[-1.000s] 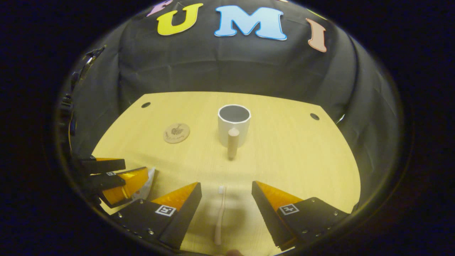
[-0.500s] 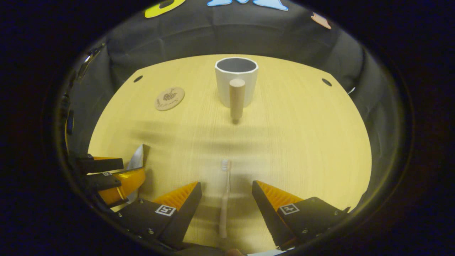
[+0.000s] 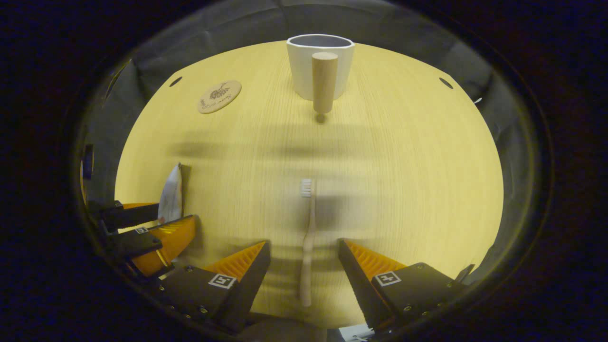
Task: Put the toothbrush and toothpaste on the desktop into the cup, then pick up the cup and place it on the coaster on the desktop.
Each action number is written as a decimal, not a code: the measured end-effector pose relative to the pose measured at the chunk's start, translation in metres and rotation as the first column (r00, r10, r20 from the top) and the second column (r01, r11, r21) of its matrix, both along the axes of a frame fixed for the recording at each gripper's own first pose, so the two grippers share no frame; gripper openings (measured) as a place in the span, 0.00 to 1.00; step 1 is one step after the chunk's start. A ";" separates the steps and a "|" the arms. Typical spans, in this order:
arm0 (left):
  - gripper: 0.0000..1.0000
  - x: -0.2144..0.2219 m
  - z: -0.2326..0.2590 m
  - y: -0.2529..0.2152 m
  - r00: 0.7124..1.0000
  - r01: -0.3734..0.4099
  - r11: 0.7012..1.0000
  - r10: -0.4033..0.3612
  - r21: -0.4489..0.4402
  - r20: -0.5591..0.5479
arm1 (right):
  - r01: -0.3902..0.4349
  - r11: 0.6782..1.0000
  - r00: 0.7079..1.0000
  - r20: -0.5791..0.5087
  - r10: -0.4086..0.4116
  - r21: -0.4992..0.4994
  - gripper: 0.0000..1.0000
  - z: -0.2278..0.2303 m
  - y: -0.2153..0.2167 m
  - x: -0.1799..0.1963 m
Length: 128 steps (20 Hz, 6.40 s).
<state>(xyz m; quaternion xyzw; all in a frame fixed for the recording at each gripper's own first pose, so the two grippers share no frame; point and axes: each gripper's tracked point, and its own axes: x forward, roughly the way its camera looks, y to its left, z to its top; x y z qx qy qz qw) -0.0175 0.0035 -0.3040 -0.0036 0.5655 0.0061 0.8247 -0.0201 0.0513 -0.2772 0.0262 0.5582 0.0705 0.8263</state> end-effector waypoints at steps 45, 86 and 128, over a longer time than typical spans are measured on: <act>0.23 0.049 0.064 -0.010 0.955 0.051 0.999 -0.051 0.007 0.292 | -0.045 0.993 0.950 0.313 0.009 0.108 0.05 0.067 0.000 0.027; 0.22 0.179 0.238 -0.022 0.582 -0.021 0.991 0.118 -0.130 0.804 | -0.098 0.993 0.624 0.782 0.012 0.062 0.04 0.174 -0.015 0.262; 0.22 0.286 0.250 -0.188 0.389 0.222 0.952 0.110 -0.210 0.914 | 0.088 0.990 0.686 0.714 -0.141 0.111 0.95 0.156 -0.171 0.119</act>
